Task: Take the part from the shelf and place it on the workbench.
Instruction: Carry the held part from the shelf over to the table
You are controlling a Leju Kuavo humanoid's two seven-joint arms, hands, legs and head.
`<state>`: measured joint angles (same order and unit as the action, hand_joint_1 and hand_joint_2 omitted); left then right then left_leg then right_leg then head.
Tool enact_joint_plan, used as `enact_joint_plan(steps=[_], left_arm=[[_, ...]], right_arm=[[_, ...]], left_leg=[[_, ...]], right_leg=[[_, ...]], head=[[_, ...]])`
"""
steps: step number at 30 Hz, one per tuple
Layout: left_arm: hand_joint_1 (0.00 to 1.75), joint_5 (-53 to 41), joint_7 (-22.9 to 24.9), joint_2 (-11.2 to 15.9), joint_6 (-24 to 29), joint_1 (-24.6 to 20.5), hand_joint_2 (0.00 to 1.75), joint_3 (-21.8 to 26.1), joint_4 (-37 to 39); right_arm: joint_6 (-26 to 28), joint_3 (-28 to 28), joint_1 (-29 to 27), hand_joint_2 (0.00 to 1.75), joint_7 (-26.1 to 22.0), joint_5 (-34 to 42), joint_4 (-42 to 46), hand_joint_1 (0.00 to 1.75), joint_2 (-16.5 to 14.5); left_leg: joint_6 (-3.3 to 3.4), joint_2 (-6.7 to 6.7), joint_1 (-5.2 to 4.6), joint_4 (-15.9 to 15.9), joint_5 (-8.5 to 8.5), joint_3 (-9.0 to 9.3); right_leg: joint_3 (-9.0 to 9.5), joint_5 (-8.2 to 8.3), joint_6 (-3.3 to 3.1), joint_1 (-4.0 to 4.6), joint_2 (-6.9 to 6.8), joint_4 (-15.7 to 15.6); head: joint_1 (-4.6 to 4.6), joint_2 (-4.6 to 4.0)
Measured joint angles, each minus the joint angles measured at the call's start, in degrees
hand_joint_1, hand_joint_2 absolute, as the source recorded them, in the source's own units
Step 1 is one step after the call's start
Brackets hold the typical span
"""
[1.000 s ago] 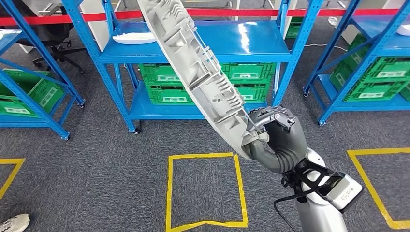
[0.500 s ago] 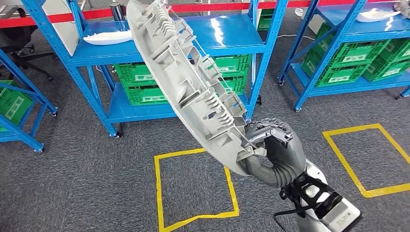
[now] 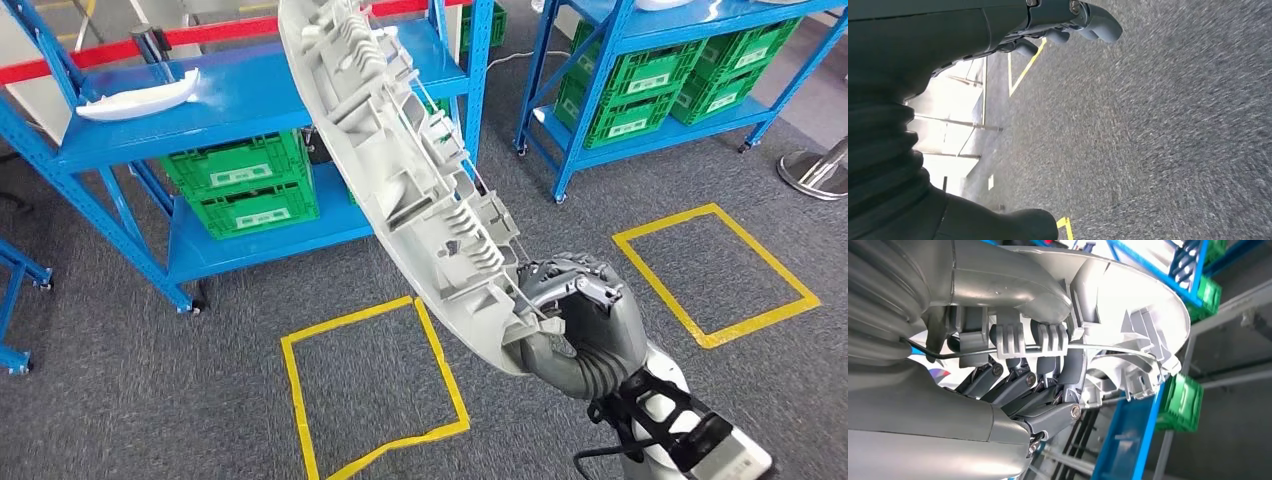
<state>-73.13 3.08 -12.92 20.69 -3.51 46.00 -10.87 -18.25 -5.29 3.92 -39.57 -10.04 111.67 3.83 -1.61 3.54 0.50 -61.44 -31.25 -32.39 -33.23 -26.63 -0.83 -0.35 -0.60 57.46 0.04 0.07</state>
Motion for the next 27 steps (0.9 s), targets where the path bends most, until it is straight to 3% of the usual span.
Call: enact_joint_plan(steps=[1, 3, 4, 5, 7, 8, 9, 11, 12, 13, 15, 17, 19, 20, 21, 22, 24, 26, 27], left_arm=[[0.00, 0.04, 0.00, -0.03, 0.11, 0.02, 1.75, 0.00, 0.00], [0.00, 0.10, -0.07, -0.07, 0.22, 0.16, 1.75, 0.00, 0.03], [0.00, 0.10, -0.07, -0.08, 0.22, 0.26, 1.75, 0.00, 0.05], [0.00, 0.10, -0.04, -0.08, 0.22, 0.32, 1.75, 0.01, 0.07], [0.00, 0.01, 0.03, -0.09, 0.19, 0.36, 1.75, 0.00, 0.08], [0.00, -0.04, 0.01, -0.08, 0.07, 0.35, 1.75, -0.01, 0.08], [0.00, -0.08, -0.18, -0.07, -0.06, 0.33, 1.75, -0.01, 0.08], [0.00, -0.09, -0.82, -0.04, -0.31, 0.30, 1.75, -0.01, 0.08], [0.00, -0.09, -1.06, -0.03, -0.34, 0.29, 1.75, 0.00, 0.08], [0.00, -0.09, -1.03, -0.03, -0.36, 0.26, 1.75, 0.00, 0.07], [0.00, -0.08, -0.64, -0.02, -0.37, 0.22, 1.75, 0.01, 0.03], [0.00, -0.06, -0.45, 0.01, -0.35, 0.28, 1.75, 0.01, 0.01], [0.00, 0.01, -0.45, 0.07, -0.33, 0.36, 1.75, 0.01, 0.02], [0.00, 0.05, -0.44, 0.09, -0.33, 0.35, 1.75, 0.01, 0.02], [0.00, 0.08, -0.44, 0.10, -0.32, 0.30, 1.75, 0.01, 0.03], [0.00, 0.09, -0.44, 0.11, -0.32, 0.24, 1.75, 0.01, 0.03], [0.00, 0.08, -0.45, 0.11, -0.32, 0.15, 1.75, 0.01, 0.03], [0.00, 0.07, -0.53, 0.12, -0.32, 0.10, 1.75, 0.01, 0.02], [0.00, 0.04, -0.56, 0.11, -0.33, 0.07, 1.75, 0.01, 0.02]], right_arm=[[0.14, -0.04, 0.14, 1.75, 0.01, 0.14, 0.01, 1.75, 0.07], [0.40, -0.14, 0.28, 1.75, 0.01, 0.33, -0.02, 1.75, 0.15], [0.49, -0.17, 0.28, 1.75, 0.02, 0.40, -0.03, 1.75, 0.19], [0.57, -0.19, 0.29, 1.75, 0.02, 0.46, -0.04, 1.75, 0.23], [0.74, -0.21, 0.30, 1.75, 0.03, 0.54, -0.04, 1.75, 0.34], [0.84, -0.23, 0.32, 1.75, 0.02, 0.59, -0.04, 1.75, 0.39], [0.96, -0.27, 0.38, 1.75, 0.02, 0.63, -0.04, 1.75, 0.43], [1.22, -0.36, 0.51, 1.75, 0.00, 0.70, -0.04, 1.75, 0.50], [1.34, -0.38, 0.56, 1.75, 0.01, 0.74, -0.04, 1.75, 0.56], [1.43, -0.40, 0.57, 1.75, 0.01, 0.79, -0.04, 1.75, 0.66], [1.49, -0.45, 0.79, 1.75, 0.03, 0.94, -0.04, 1.75, 0.90], [1.51, -0.57, 1.09, 1.75, 0.03, 1.08, -0.05, 1.75, 1.02], [1.56, -0.70, 1.15, 1.75, 0.01, 1.14, -0.14, 1.75, 1.05], [1.60, -0.74, 1.15, 1.75, 0.01, 1.15, -0.19, 1.75, 1.08], [1.70, -0.78, 1.16, 1.75, 0.01, 1.17, -0.22, 1.75, 1.12], [1.84, -0.81, 1.20, 1.75, 0.01, 1.19, -0.24, 1.75, 1.19], [2.29, -0.89, 1.29, 1.75, 0.02, 1.20, -0.25, 1.75, 1.30], [2.74, -0.96, 1.32, 1.75, 0.02, 1.20, -0.25, 1.75, 1.38], [2.98, -0.98, 1.29, 1.75, 0.02, 1.19, -0.23, 1.75, 1.42]], left_leg=[[-0.24, -1.80, 0.08, -3.34, -1.90, -1.55], [-0.39, -3.23, 0.07, -11.02, -5.31, -5.16], [-0.37, -3.35, 0.07, -13.11, -5.65, -6.17], [-0.30, -3.42, 0.07, -13.03, -4.84, -6.16], [-0.04, -4.45, 0.17, -6.57, -0.74, -3.11], [0.12, -6.00, 0.28, -2.46, 0.87, -1.24], [0.30, -7.29, 0.39, 0.69, 1.92, 0.11], [0.77, -8.46, 0.35, 2.88, 2.09, 1.04], [1.11, -7.71, 0.28, 2.94, 2.25, 1.06], [1.51, -6.94, 0.25, 3.06, 2.41, 1.18], [2.29, -5.33, 0.32, 3.42, 2.68, 1.27], [2.73, -3.63, 0.24, 3.51, 2.63, 1.24], [2.85, -1.81, 0.15, 3.42, 2.49, 1.18], [2.84, -0.95, 0.14, 3.36, 2.41, 1.18], [2.77, -0.15, 0.14, 3.30, 2.30, 1.24], [2.66, 0.58, 0.13, 3.21, 2.16, 1.35], [2.23, 1.77, -0.08, 3.07, 1.80, 1.61], [1.59, 2.75, -0.27, 3.13, 1.61, 1.90], [1.25, 3.33, -0.31, 3.25, 1.58, 2.06]], right_leg=[[-0.08, 0.14, -0.21, -0.12, 0.50, -0.07], [-0.33, 0.25, -0.42, -0.10, 1.73, 0.00], [-0.40, 0.29, -0.45, -0.08, 2.47, 0.06], [-0.42, 0.32, -0.43, -0.08, 3.27, 0.12], [-0.33, 0.36, -0.26, -0.12, 4.89, 0.26], [-0.39, 0.37, -0.04, -0.08, 5.61, 0.38], [-0.56, 0.42, 0.26, -0.07, 6.31, 0.52], [-1.12, 0.69, 1.05, -0.15, 7.60, 0.59], [-1.36, 0.90, 1.49, -0.29, 8.32, 0.51], [-1.57, 0.96, 1.85, -0.38, 8.20, 0.60], [-2.88, -0.44, 2.43, -0.24, 5.32, 2.97], [-6.31, -4.05, 2.86, -0.14, 1.78, 9.98], [-9.58, -6.40, 3.15, -0.32, 0.99, 16.75], [-9.81, -6.06, 3.20, -0.38, 0.87, 17.35], [-8.62, -4.65, 3.16, -0.42, 0.60, 15.29], [-6.31, -2.74, 3.02, -0.41, -0.14, 11.22], [-1.94, -0.32, 2.37, -0.04, -2.78, 3.36], [-0.77, -0.07, 1.68, 0.40, -3.85, 0.82], [-0.91, 0.10, 1.43, 0.47, -3.17, 0.72]], head=[[-0.07, 0.00], [-0.15, 0.00], [-0.16, 0.00], [-0.16, 0.00], [-0.17, 0.00], [-0.17, 0.00], [-0.16, 0.00], [-0.14, 0.00], [-0.14, 0.00], [-0.15, 0.00], [0.17, 0.00], [0.52, 0.00], [0.55, 0.00], [0.55, 0.00], [0.55, 0.00], [0.55, 0.00], [0.54, 0.00], [0.51, 0.00], [0.51, 0.00]])
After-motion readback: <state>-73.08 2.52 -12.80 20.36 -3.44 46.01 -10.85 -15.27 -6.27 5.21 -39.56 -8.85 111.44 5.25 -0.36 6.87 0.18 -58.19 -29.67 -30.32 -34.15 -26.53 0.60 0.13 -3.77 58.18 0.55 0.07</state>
